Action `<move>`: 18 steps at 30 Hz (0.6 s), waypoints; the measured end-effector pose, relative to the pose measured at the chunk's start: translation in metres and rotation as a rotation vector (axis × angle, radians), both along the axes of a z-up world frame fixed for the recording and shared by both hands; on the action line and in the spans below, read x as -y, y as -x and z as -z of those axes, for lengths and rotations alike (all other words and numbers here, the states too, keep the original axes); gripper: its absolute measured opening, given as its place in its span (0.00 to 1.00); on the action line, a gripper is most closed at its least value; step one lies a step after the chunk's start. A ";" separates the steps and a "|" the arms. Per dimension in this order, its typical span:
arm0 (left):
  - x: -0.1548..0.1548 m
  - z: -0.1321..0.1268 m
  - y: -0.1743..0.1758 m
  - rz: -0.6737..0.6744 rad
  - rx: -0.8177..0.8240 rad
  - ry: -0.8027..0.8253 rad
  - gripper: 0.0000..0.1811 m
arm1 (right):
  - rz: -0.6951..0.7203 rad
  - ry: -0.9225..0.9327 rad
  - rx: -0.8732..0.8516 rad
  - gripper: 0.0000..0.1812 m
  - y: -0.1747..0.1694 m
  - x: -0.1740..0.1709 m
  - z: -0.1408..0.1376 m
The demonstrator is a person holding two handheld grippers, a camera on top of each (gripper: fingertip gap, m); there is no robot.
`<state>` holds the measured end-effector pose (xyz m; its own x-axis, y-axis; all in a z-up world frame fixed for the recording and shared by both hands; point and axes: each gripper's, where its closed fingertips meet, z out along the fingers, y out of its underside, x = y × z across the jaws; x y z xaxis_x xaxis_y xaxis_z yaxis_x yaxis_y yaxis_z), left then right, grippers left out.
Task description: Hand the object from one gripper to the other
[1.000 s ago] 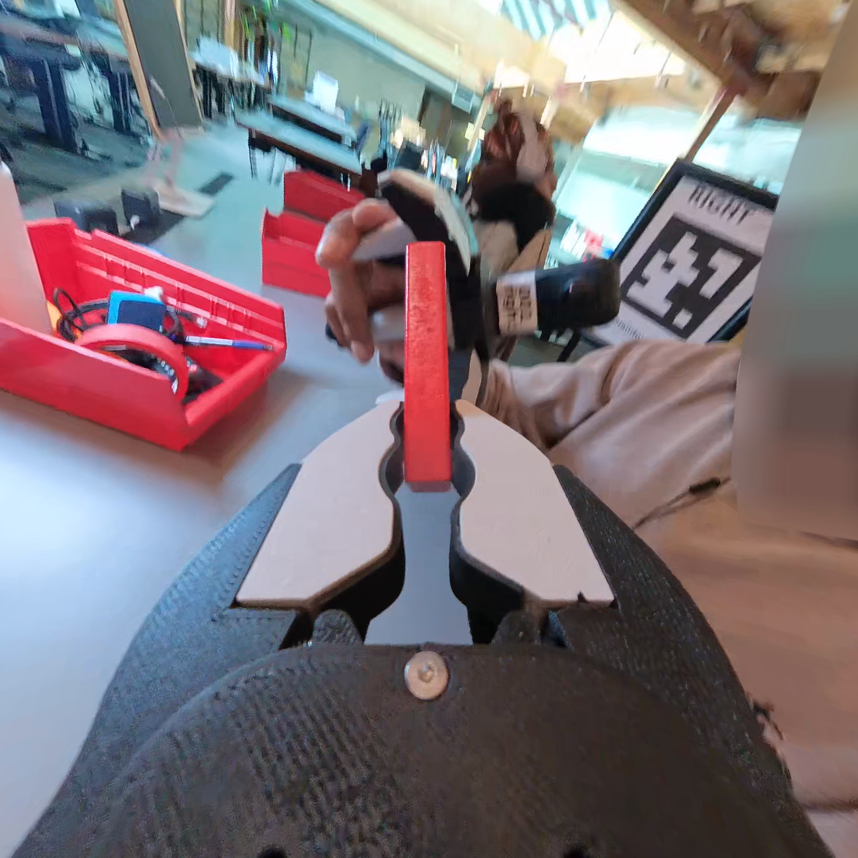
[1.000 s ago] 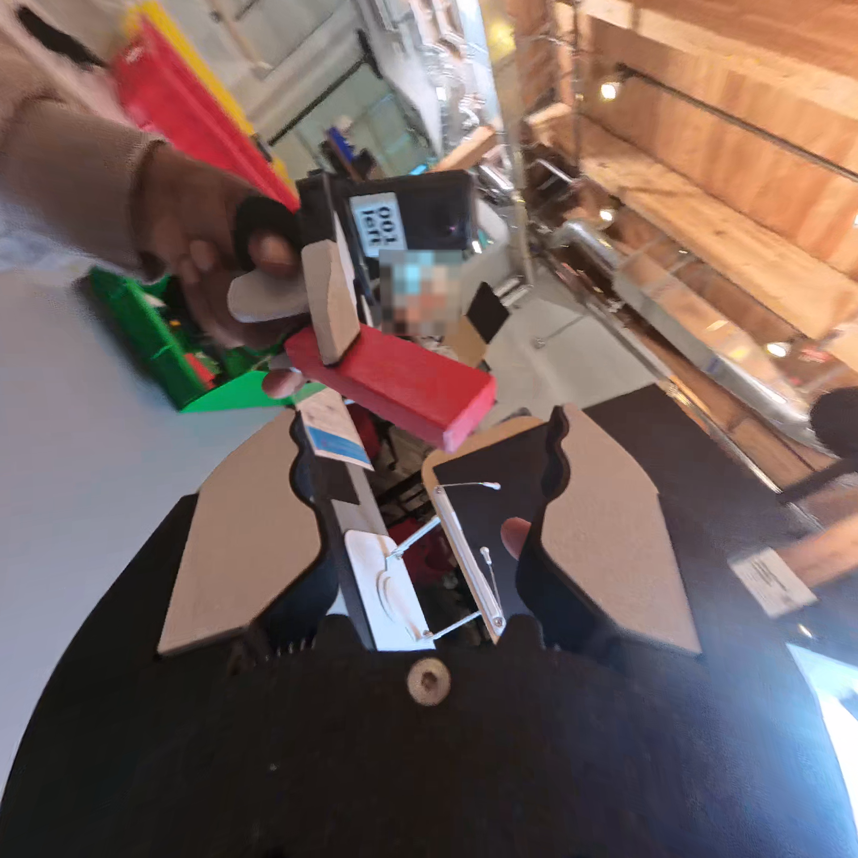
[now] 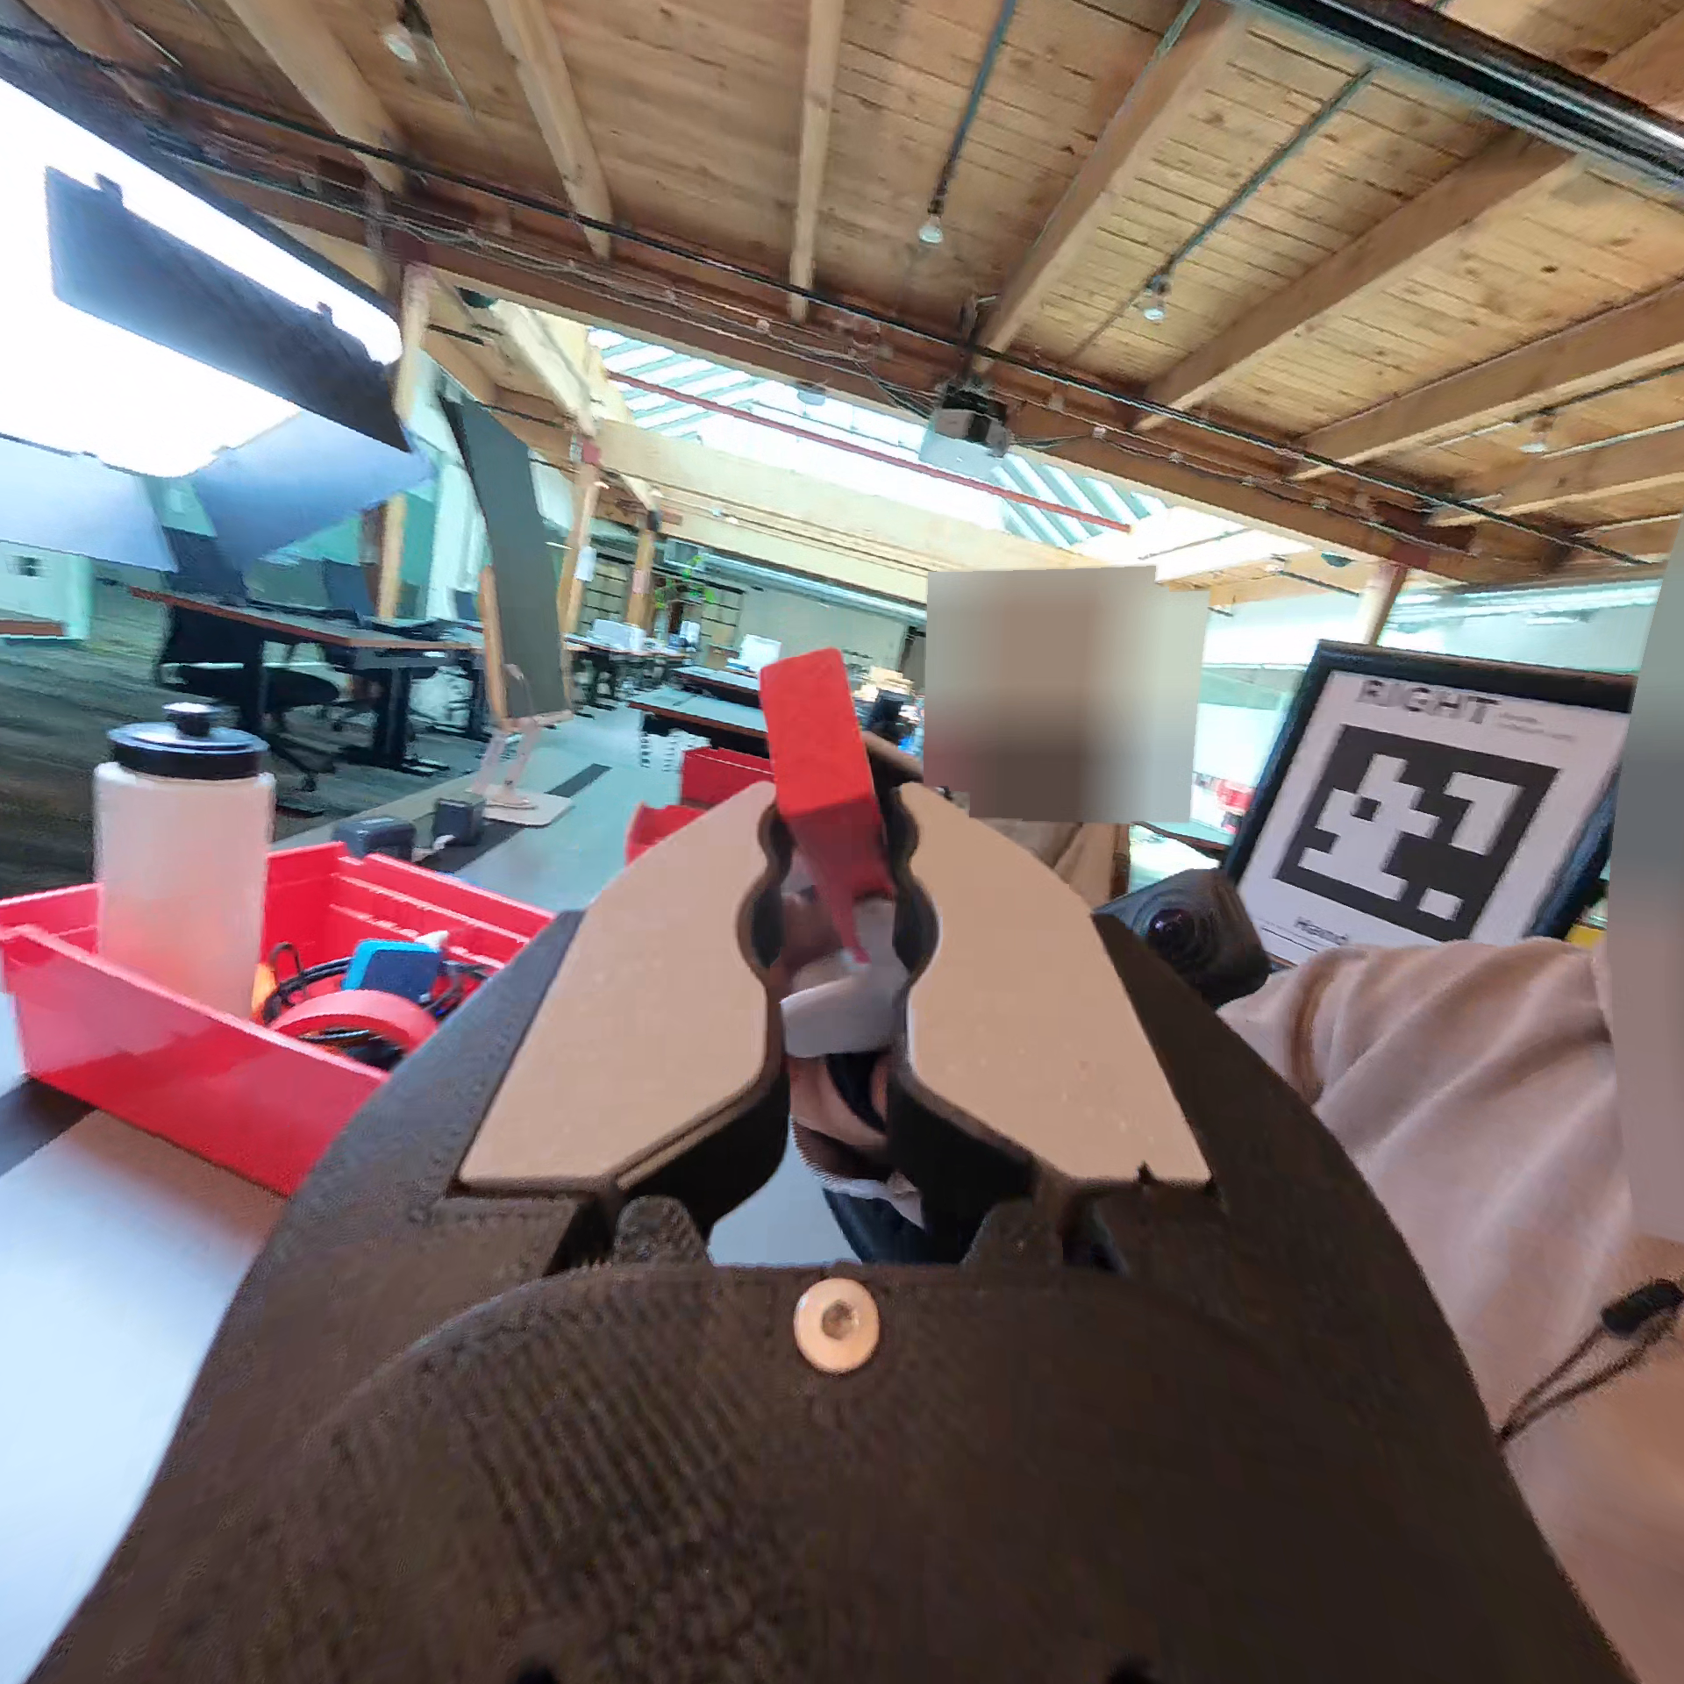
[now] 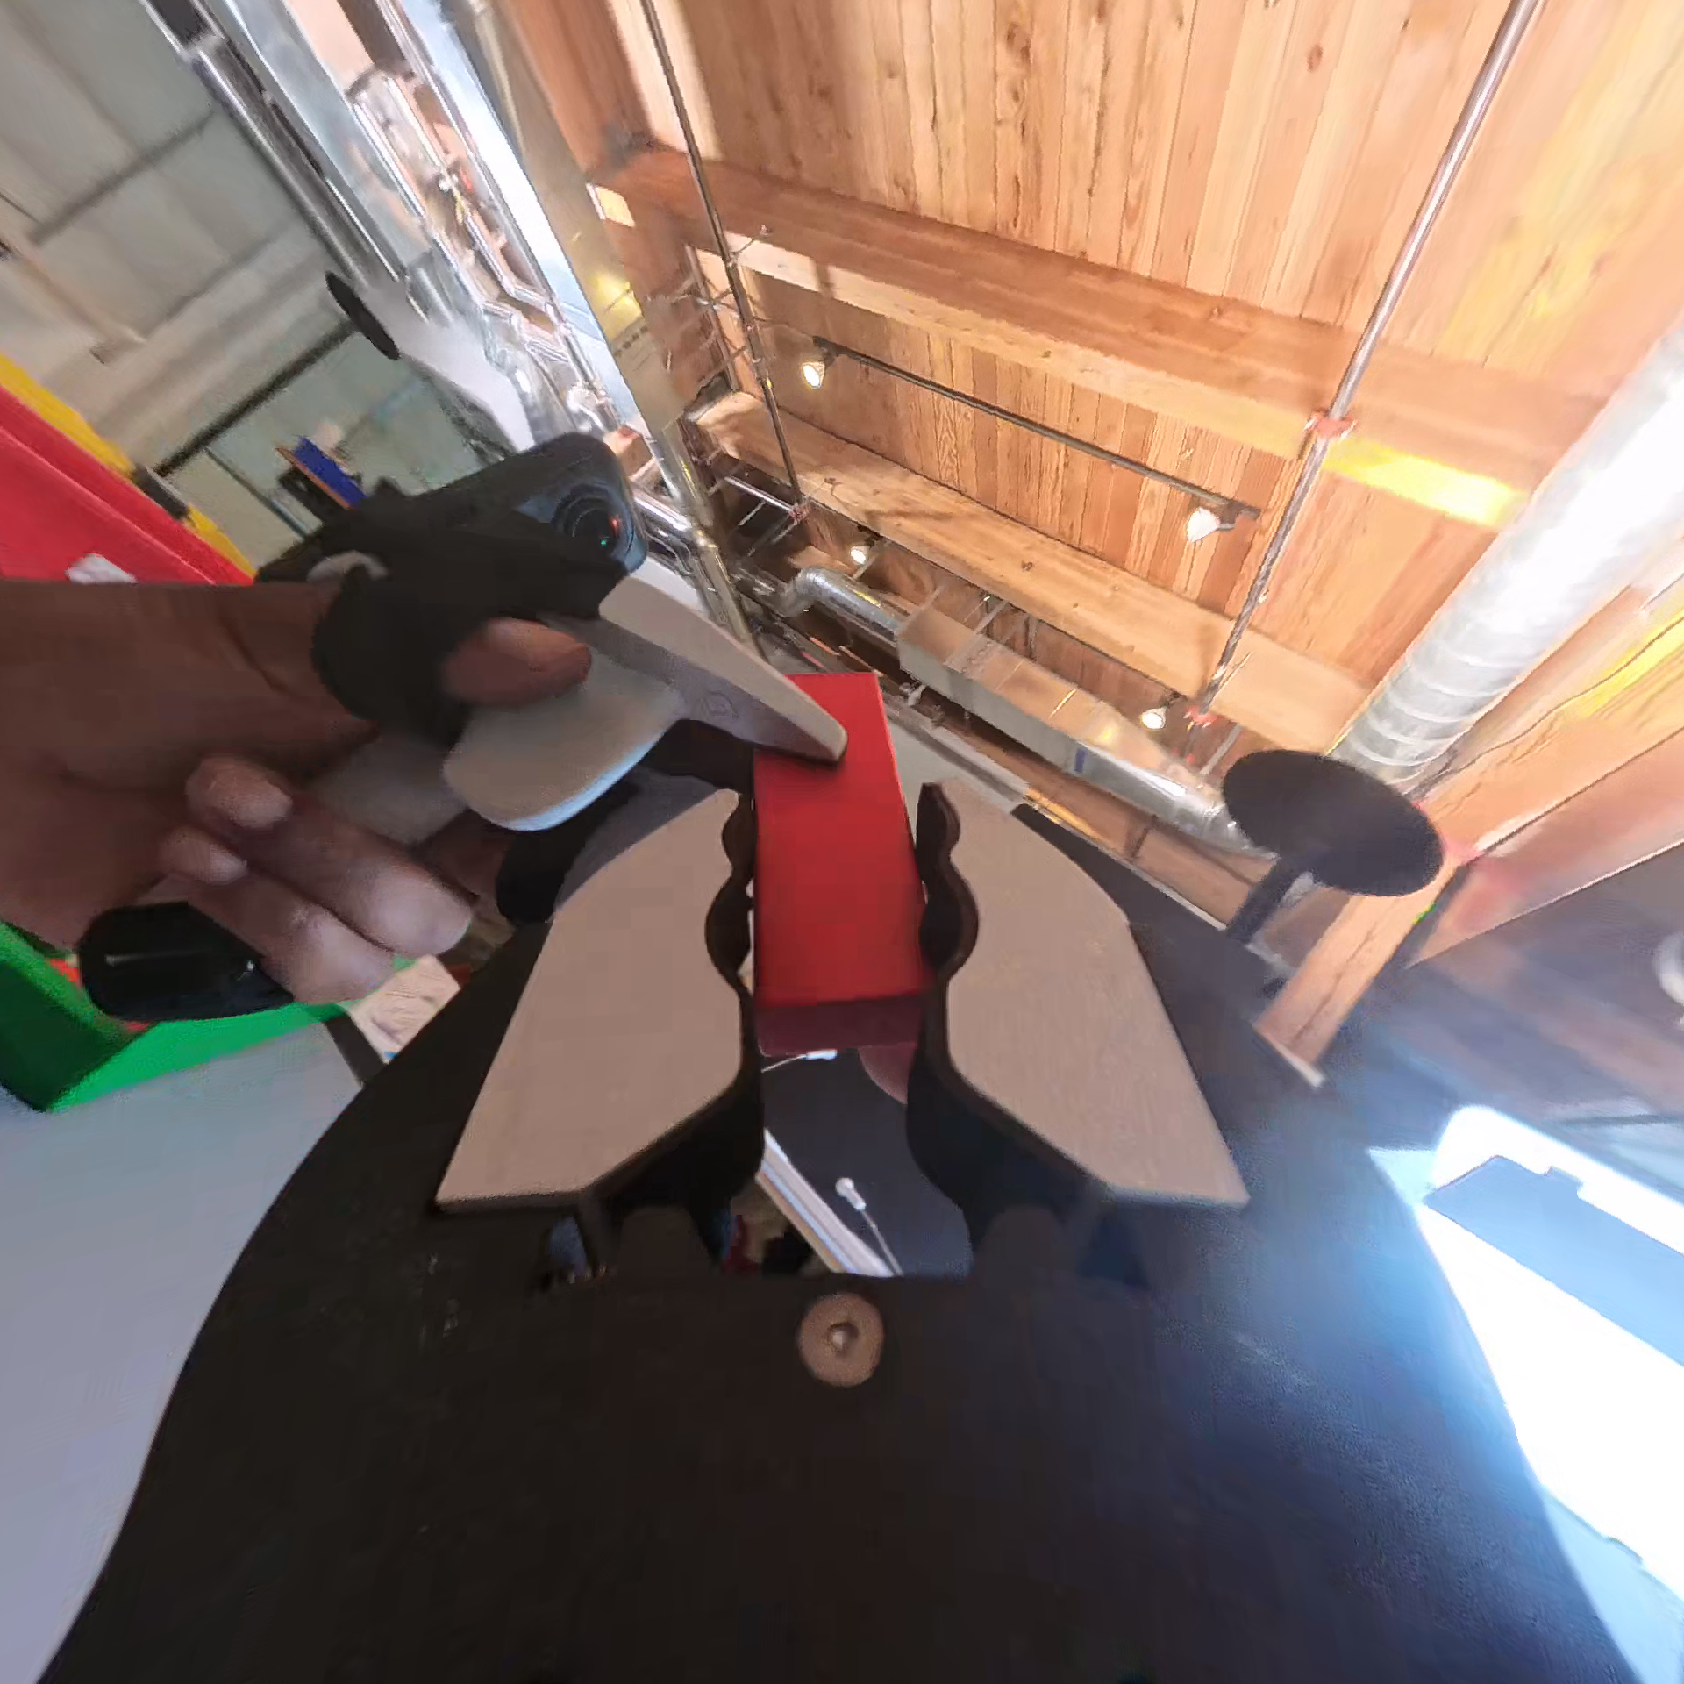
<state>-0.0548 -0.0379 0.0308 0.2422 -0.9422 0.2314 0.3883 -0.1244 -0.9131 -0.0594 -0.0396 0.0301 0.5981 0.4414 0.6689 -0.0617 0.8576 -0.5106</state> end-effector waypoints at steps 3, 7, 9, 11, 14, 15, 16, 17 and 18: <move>0.000 0.003 0.006 -0.009 -0.095 -0.003 0.09 | -0.039 0.001 0.113 0.18 0.007 0.001 0.006; -0.006 0.004 0.024 -0.157 -0.251 -0.099 0.09 | -0.137 0.142 0.284 0.20 0.008 -0.005 0.013; -0.009 0.008 0.030 -0.250 -0.366 -0.179 0.09 | -0.185 0.245 0.339 0.22 0.004 -0.012 0.014; -0.009 0.014 0.030 -0.316 -0.504 -0.270 0.09 | -0.260 0.337 0.416 0.22 0.000 -0.013 0.020; -0.013 0.034 0.028 -0.425 -0.770 -0.404 0.09 | -0.352 0.409 0.560 0.22 -0.007 -0.006 0.032; -0.015 0.041 0.027 -0.460 -0.859 -0.448 0.09 | -0.352 0.397 0.588 0.22 -0.010 -0.005 0.035; -0.017 0.049 0.026 -0.479 -0.939 -0.478 0.09 | -0.333 0.369 0.606 0.21 -0.011 -0.004 0.036; -0.020 0.057 0.023 -0.491 -1.007 -0.496 0.09 | -0.305 0.343 0.634 0.21 -0.012 -0.004 0.039; -0.022 0.065 0.020 -0.500 -1.065 -0.512 0.09 | -0.278 0.324 0.674 0.21 -0.012 -0.004 0.045</move>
